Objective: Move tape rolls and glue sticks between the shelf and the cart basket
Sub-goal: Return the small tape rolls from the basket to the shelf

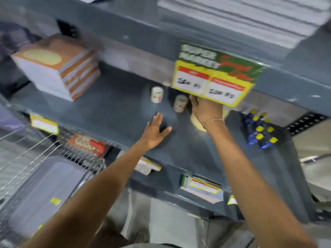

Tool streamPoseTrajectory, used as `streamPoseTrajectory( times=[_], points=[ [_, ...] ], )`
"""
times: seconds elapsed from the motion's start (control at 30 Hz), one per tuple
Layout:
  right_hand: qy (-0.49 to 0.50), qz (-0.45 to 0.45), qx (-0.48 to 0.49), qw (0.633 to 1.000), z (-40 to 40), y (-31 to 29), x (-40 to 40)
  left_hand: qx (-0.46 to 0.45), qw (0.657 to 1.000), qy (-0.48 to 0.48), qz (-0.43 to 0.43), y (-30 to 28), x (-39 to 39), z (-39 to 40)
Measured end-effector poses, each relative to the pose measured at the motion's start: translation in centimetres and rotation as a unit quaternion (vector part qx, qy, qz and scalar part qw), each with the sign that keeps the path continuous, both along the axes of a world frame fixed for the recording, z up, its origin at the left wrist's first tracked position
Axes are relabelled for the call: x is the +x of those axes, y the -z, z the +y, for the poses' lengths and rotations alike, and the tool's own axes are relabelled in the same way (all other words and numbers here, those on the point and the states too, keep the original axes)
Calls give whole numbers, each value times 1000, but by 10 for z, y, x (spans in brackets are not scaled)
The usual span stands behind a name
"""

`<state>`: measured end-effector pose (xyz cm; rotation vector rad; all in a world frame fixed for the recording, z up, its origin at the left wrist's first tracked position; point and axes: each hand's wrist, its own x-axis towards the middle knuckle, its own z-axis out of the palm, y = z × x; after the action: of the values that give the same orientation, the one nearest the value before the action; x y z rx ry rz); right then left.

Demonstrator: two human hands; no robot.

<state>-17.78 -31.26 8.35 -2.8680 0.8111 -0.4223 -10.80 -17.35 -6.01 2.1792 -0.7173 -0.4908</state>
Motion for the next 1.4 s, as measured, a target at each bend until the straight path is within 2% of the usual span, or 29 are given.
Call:
streamPoseTrajectory(
  times=[0.03,0.07,0.13,0.17,0.23,0.27,0.33,0.4,0.47,0.53,0.57,0.67,0.73,0.77,0.9,1.07,1.23,1.4],
  points=[
    [-44,-26,-13,999,25,7,12,-88,995,-45,-6,-4,7,25],
    [-97,-42,-10,994,52,15,23,-147,982,-110,-52,-6,12,52],
    [-210,-37,51,976,117,39,48,-179,938,-256,-149,5,26,125],
    [-247,-8,86,965,145,53,57,-174,914,-325,-167,14,31,159],
    [-309,72,128,940,206,89,79,-132,865,-465,-138,43,39,234],
    [-329,113,127,929,233,106,89,-93,840,-524,-105,61,38,270],
    [-361,158,91,915,283,139,107,10,815,-580,8,104,29,328],
    [-381,163,69,907,331,168,128,114,806,-562,148,154,13,374],
    [-383,147,90,907,360,191,142,167,808,-502,259,189,-7,391],
    [-382,189,141,894,395,224,162,160,812,-460,320,218,-21,406],
    [-373,262,151,877,405,242,166,146,820,-440,336,228,-26,408],
    [-353,475,96,800,421,308,158,138,878,-342,305,250,-28,401],
    [-389,534,37,750,419,344,143,180,915,-270,241,260,-20,384],
    [-389,546,31,741,418,359,136,204,923,-248,212,264,-16,374],
    [-361,515,16,777,424,382,136,247,903,-283,206,278,-4,338],
    [-369,538,-11,758,421,408,134,267,875,-333,231,294,-1,332],
    [-374,561,-49,737,426,410,142,256,870,-349,236,303,-1,352],
    [-378,566,9,733,433,394,165,183,858,-434,204,268,15,377]
  ],
)
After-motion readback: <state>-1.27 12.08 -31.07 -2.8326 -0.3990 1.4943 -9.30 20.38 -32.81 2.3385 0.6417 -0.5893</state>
